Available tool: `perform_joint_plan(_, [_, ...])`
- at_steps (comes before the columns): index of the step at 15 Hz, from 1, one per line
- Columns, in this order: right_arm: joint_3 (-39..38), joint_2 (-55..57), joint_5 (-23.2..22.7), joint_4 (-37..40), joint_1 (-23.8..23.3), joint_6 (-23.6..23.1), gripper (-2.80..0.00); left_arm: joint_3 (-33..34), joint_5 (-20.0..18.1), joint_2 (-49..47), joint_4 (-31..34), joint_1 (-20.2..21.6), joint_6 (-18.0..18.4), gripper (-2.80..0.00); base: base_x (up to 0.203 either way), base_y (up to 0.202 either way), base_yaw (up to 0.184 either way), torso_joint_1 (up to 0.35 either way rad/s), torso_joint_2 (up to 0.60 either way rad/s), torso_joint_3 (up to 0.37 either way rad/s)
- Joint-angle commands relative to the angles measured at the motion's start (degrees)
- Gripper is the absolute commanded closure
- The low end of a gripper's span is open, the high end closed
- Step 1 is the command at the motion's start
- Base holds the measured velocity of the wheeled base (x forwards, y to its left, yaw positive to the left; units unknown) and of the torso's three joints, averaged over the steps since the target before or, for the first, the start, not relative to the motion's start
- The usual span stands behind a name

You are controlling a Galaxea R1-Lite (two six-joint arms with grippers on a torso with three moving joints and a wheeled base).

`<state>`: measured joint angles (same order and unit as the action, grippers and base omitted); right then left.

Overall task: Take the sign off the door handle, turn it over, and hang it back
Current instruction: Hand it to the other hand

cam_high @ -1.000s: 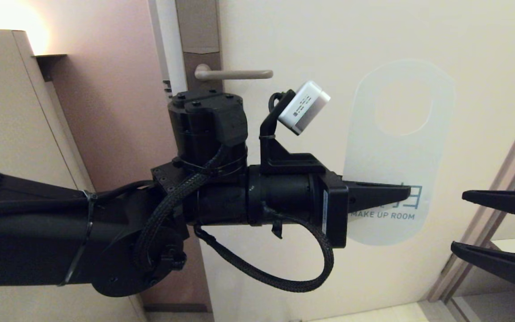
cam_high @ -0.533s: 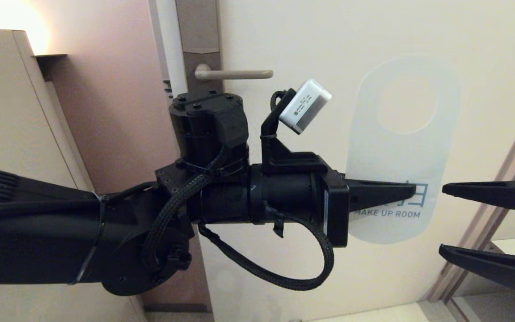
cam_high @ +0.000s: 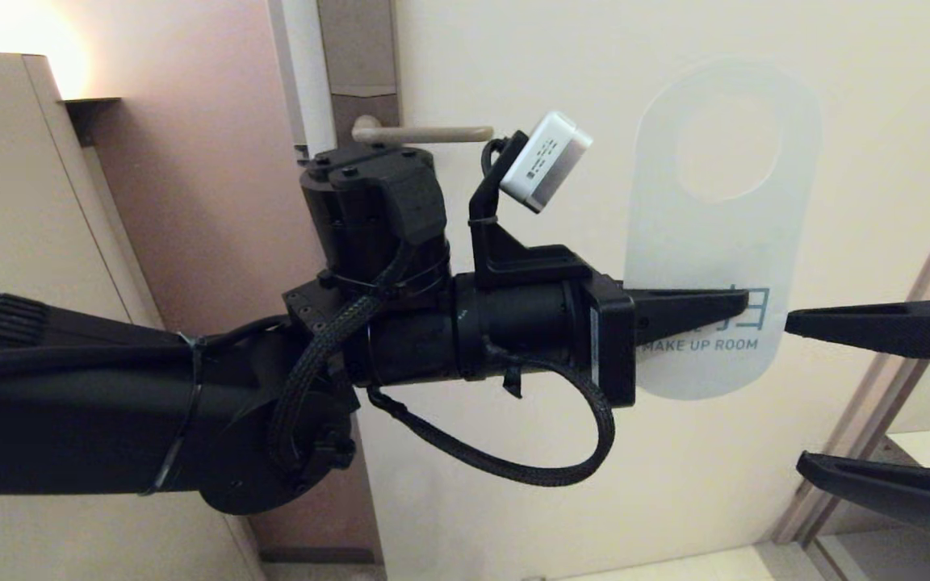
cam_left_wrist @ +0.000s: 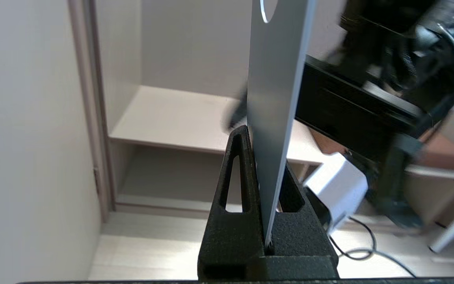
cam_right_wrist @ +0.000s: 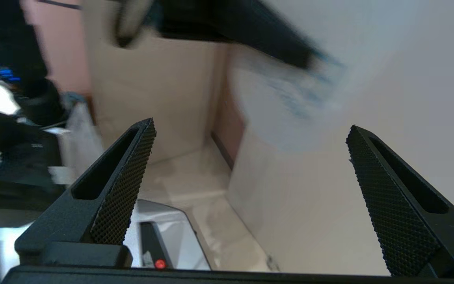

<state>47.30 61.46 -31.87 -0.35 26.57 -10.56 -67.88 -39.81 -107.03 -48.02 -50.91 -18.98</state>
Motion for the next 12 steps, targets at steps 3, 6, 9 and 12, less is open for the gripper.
perform_joint_plan(3, [0.7,-0.1,0.6,-1.1,6.9,-0.1,-2.80,-1.2,-0.2,-0.9,-0.3,-0.2,-0.1,0.00,0.000,0.000,0.000,0.000,0.00,0.000])
perform_joint_plan(6, [-0.9,-0.1,1.3,-3.2,7.4,-0.1,-2.80,-1.0,-0.1,-1.3,-0.3,-0.2,0.2,0.00,0.000,0.000,0.000,0.000,0.00,0.000])
perform_joint_plan(9, [-2.3,-1.0,1.4,-3.3,7.4,0.0,-2.80,-0.8,0.4,-1.9,-2.2,-0.2,0.2,0.00,0.000,0.000,0.000,0.000,0.00,0.000])
perform_joint_plan(12, [-4.2,-1.7,1.8,-3.3,7.1,0.8,-2.80,0.1,0.4,-1.8,-3.8,-0.1,-0.3,0.00,0.000,0.000,0.000,0.000,0.00,0.000])
